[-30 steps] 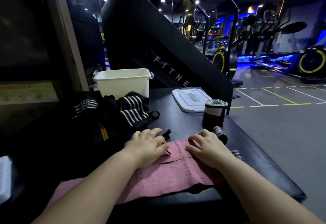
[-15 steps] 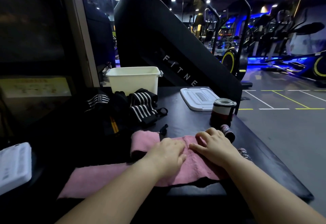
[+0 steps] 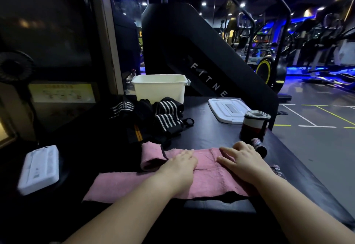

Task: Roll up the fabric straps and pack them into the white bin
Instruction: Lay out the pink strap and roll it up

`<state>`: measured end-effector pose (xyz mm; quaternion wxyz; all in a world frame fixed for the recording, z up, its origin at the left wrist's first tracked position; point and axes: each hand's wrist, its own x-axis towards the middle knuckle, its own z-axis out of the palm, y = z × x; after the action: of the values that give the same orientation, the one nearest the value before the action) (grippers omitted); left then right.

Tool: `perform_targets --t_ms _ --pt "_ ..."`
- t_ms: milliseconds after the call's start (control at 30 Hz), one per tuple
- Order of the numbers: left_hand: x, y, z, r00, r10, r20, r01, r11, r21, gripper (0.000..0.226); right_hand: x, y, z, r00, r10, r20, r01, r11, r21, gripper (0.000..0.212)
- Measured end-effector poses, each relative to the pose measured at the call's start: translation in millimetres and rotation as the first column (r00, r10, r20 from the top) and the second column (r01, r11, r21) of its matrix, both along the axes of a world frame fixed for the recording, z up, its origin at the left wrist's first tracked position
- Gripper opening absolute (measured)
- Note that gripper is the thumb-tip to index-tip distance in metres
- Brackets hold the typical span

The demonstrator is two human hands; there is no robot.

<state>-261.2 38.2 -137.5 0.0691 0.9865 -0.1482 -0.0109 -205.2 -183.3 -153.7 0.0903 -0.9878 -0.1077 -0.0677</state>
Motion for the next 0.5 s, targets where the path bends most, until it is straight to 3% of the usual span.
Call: perform_targets --t_ms 233,500 --pt "-4 40 -3 0.972 0.194 -0.130 -0.201 0.978 -0.048 0.062 -1 -1 3 1.000 0.004 -0.017 -0.004 1.000 0.002 0.054" --pt "-8 62 -5 0.948 0.285 -0.140 -0.296 0.953 -0.064 0.065 -2 1 3 1.000 0.002 -0.026 -0.002 1.000 0.000 0.056"
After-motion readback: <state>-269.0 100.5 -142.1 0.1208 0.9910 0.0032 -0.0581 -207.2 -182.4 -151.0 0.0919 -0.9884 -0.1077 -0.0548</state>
